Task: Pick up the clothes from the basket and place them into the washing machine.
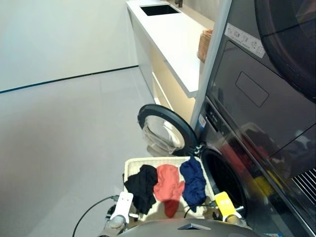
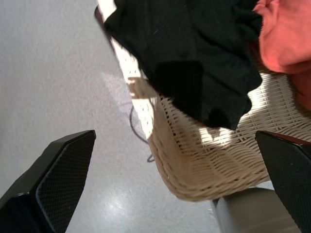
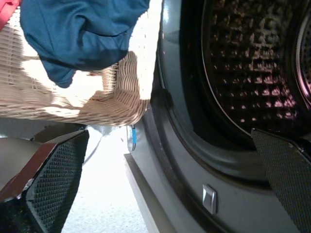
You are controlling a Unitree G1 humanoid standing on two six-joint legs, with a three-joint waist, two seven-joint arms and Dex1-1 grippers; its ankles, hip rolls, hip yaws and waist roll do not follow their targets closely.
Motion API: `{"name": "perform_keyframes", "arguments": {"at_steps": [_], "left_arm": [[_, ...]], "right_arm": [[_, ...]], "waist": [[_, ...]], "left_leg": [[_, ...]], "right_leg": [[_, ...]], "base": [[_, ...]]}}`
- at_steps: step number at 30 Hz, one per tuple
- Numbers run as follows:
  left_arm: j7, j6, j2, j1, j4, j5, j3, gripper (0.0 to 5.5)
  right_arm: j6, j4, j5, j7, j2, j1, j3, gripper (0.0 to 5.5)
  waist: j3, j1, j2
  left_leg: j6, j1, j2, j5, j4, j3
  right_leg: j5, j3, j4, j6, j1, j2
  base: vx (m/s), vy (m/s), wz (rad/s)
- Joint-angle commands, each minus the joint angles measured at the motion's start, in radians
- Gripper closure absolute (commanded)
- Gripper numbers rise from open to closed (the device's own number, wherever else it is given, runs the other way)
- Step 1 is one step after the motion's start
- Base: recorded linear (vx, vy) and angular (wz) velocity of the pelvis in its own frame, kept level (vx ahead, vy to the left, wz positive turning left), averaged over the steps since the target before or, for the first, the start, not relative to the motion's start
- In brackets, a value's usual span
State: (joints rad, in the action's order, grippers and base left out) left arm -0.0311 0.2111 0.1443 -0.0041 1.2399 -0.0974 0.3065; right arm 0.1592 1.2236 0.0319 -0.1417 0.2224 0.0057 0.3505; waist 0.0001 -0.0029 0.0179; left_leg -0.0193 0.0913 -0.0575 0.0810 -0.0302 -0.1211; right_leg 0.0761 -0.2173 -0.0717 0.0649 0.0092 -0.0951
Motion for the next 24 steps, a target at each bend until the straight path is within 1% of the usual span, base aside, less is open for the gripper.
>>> {"name": "perform_keyframes", "arguments": {"at_steps": [1, 3, 4, 6, 11, 13, 15, 16, 17, 24], "left_arm": [[-0.028, 0.03, -0.009, -0.119, 0.016, -0.02, 0.014, 0.0], [-0.031, 0.031, -0.007, -0.13, 0.009, -0.022, 0.021, 0.0], [-0.043, 0.035, -0.004, -0.16, -0.004, -0.03, 0.038, 0.0], [-0.047, 0.036, -0.002, -0.172, -0.01, -0.033, 0.043, 0.0], [-0.08, 0.041, 0.016, -0.277, -0.028, -0.025, 0.095, 0.0], [-0.091, 0.042, 0.023, -0.314, -0.033, -0.017, 0.11, 0.0], [-0.104, 0.042, 0.033, -0.348, -0.04, -0.034, 0.111, 0.0], [-0.108, 0.044, 0.036, -0.357, -0.046, -0.043, 0.109, 0.0], [-0.115, 0.046, 0.04, -0.378, -0.052, -0.061, 0.111, 0.0], [-0.133, 0.046, 0.054, -0.435, -0.059, -0.071, 0.118, 0.0]], "right_arm": [[0.032, -0.024, -0.001, -0.005, -0.03, -0.109, 0.06, 0.0], [0.034, -0.038, -0.006, -0.006, -0.029, -0.117, 0.068, 0.0], [0.036, -0.059, -0.009, -0.011, -0.026, -0.142, 0.084, 0.0], [0.037, -0.07, -0.009, -0.012, -0.025, -0.152, 0.091, 0.0], [0.046, -0.142, -0.012, -0.034, -0.018, -0.234, 0.142, 0.0], [0.051, -0.168, -0.02, -0.038, -0.015, -0.263, 0.157, 0.0], [0.057, -0.21, -0.024, -0.042, -0.007, -0.292, 0.178, 0.0], [0.06, -0.227, -0.025, -0.044, -0.006, -0.303, 0.184, 0.0], [0.065, -0.268, -0.037, -0.051, -0.002, -0.323, 0.19, 0.0], [0.083, -0.372, -0.053, -0.064, 0.01, -0.365, 0.208, 0.0]], "waist": [[0.019, -0.033, -0.036], [0.026, -0.034, -0.037], [0.05, -0.038, -0.038], [0.06, -0.038, -0.039], [0.126, -0.05, -0.05], [0.152, -0.052, -0.059], [0.189, -0.053, -0.07], [0.196, -0.053, -0.074], [0.21, -0.058, -0.079], [0.227, -0.077, -0.082]], "left_leg": [[-0.013, -0.072, 0.024, -0.084, -0.057, -0.017], [-0.013, -0.083, 0.024, -0.088, -0.057, -0.017], [-0.012, -0.108, 0.022, -0.098, -0.057, -0.021], [-0.011, -0.123, 0.021, -0.103, -0.057, -0.022], [-0.009, -0.217, 0.011, -0.126, -0.043, -0.023], [-0.006, -0.272, 0.008, -0.118, 0.008, -0.019], [-0.004, -0.341, 0.002, -0.097, 0.089, -0.016], [-0.002, -0.367, 0.001, -0.092, 0.114, -0.015], [0.0, -0.417, -0.005, -0.083, 0.152, -0.013], [0.001, -0.537, -0.014, -0.071, 0.21, -0.014]], "right_leg": [[-0.011, 0.031, 0.003, 0.066, -0.013, -0.023], [-0.009, 0.034, 0.006, 0.066, -0.028, -0.023], [-0.004, 0.04, 0.016, 0.065, -0.06, -0.021], [-0.002, 0.041, 0.021, 0.064, -0.078, -0.021], [0.003, 0.051, 0.072, 0.057, -0.191, -0.017], [0.003, 0.06, 0.096, 0.052, -0.228, -0.017], [0.001, 0.066, 0.125, 0.045, -0.275, -0.02], [0.0, 0.069, 0.136, 0.043, -0.297, -0.019], [-0.003, 0.076, 0.161, 0.038, -0.344, -0.017], [-0.012, 0.089, 0.214, 0.032, -0.468, -0.016]], "base": [[-0.064, 0.004, -0.015], [-0.078, 0.003, -0.039], [-0.074, 0.006, -0.043], [-0.082, 0.003, -0.042], [-0.108, -0.005, -0.064], [-0.107, -0.019, -0.01], [-0.107, -0.029, 0.009], [-0.088, -0.032, -0.036], [-0.058, -0.021, -0.085], [-0.021, 0.002, -0.041]]}}
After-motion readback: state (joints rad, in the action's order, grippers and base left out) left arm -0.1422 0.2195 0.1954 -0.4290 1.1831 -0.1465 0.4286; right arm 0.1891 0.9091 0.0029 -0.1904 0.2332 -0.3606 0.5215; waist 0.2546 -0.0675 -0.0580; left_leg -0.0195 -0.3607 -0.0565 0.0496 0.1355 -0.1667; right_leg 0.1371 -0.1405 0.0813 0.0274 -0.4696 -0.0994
